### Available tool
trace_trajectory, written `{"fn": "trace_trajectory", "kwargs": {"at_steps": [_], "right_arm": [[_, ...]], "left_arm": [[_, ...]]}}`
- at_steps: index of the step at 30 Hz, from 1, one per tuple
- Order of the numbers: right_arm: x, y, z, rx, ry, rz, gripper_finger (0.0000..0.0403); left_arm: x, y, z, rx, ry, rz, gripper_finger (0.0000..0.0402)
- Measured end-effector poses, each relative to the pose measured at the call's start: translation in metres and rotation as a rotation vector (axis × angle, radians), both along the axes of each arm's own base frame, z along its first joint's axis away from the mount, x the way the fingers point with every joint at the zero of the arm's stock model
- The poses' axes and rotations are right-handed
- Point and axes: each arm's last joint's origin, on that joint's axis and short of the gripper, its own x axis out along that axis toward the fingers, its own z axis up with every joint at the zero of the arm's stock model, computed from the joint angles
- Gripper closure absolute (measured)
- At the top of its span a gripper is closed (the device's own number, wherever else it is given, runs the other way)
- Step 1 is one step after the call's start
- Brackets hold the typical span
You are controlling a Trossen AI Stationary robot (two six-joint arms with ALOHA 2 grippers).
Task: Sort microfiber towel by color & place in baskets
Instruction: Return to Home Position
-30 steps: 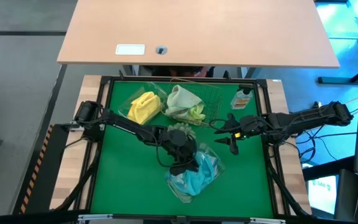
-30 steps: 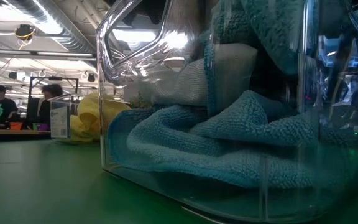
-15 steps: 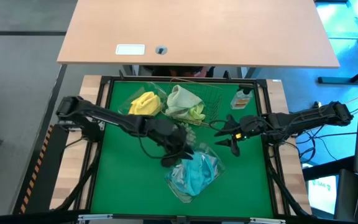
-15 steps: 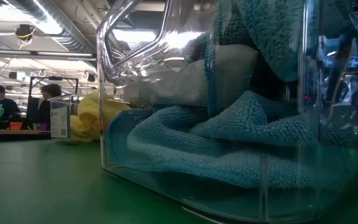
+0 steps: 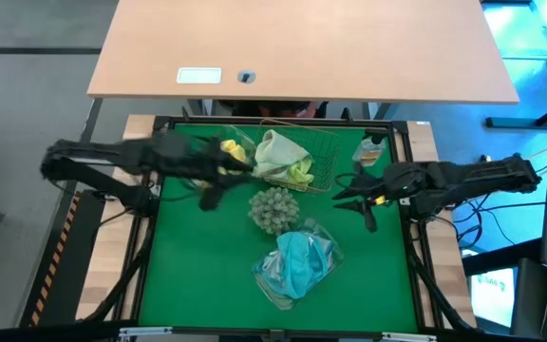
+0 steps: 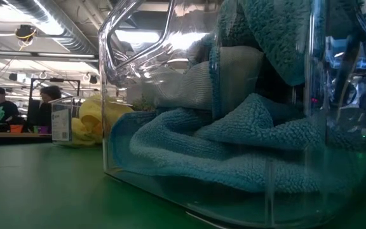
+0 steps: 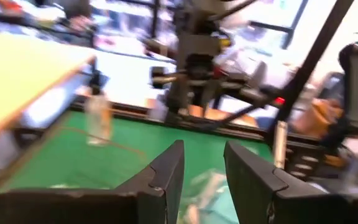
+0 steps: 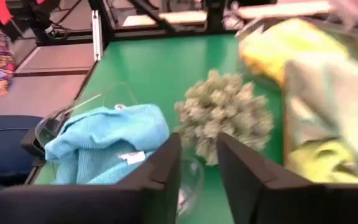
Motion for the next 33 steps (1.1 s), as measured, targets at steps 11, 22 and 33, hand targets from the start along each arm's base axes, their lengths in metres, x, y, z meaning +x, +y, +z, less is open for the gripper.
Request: {"fn": "trace_trajectory", "kwargs": {"at_steps": [11, 22, 33], "right_arm": [[-0.07, -0.011, 0.073, -0.074, -0.25, 0.004, 0.0397], [-0.105, -0.018, 0.007, -0.058, -0.358, -0.057, 0.0397], [-0.103, -0.016, -0.057, -0.023, -0.375, -0.01, 0.04]], "left_arm": [[-0.113, 0.009, 0.041, 0.126, -0.144, 0.054, 0.0292], [-0.115, 0.005, -0.022, 0.207, -0.11, 0.007, 0.0292], [-0.136, 0.007, -0.081, 0.19, -0.176, 0.008, 0.0292]]}}
